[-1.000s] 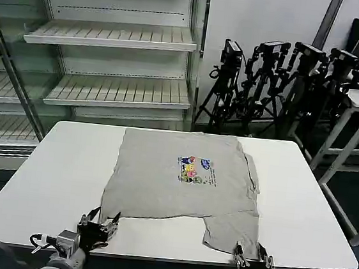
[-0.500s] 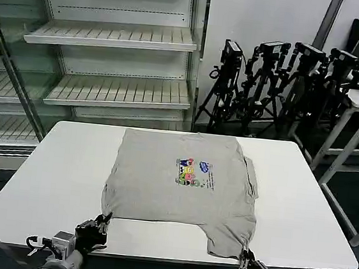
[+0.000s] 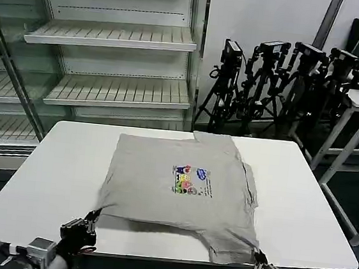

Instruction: Fold and organize the clothes.

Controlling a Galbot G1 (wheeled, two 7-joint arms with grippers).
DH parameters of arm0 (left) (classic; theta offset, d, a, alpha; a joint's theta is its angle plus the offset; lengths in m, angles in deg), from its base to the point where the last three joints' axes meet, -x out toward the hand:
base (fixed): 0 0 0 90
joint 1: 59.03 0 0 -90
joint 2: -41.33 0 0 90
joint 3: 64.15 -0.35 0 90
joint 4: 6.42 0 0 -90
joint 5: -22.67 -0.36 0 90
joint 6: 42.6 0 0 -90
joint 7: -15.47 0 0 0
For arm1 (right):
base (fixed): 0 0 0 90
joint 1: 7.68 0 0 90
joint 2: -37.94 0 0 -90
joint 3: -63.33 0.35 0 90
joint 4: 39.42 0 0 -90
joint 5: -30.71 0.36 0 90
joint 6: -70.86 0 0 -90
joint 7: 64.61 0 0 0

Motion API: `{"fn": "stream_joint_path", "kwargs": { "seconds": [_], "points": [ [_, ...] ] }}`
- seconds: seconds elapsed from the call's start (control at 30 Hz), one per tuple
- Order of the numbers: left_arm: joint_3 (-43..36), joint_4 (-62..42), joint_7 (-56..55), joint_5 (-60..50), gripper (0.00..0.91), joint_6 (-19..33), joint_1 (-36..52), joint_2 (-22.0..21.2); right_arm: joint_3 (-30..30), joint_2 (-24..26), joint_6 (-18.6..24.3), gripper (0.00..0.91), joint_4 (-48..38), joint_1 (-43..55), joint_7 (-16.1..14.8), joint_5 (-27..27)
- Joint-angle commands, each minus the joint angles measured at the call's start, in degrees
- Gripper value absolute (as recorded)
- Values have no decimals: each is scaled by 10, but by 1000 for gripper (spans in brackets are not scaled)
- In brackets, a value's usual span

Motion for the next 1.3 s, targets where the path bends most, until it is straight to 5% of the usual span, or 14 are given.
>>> {"fn": "stream_joint_path", "kwargs": {
  "seconds": [0.03,0.57,1.2,1.23,1.27,1.3],
  "points": [
    [0,-41,12,0,40,1,66,51,25,46,12,0,-43,128,11,59],
    [-140,-254,45,-38,40,1,307,97,-107,154,-24,0,-293,427,23,132],
    [-180,-295,44,-77,71,1,336,66,-204,142,-35,0,-444,582,-13,82],
    [-178,-295,43,-76,171,1,336,63,-206,138,-36,71,-447,582,-13,77],
    [-177,-294,42,-77,494,1,336,62,-207,134,-38,907,-449,581,-13,72],
    [-176,-294,41,-76,776,1,335,60,-207,130,-37,907,-449,576,-13,69]
  ]
}}
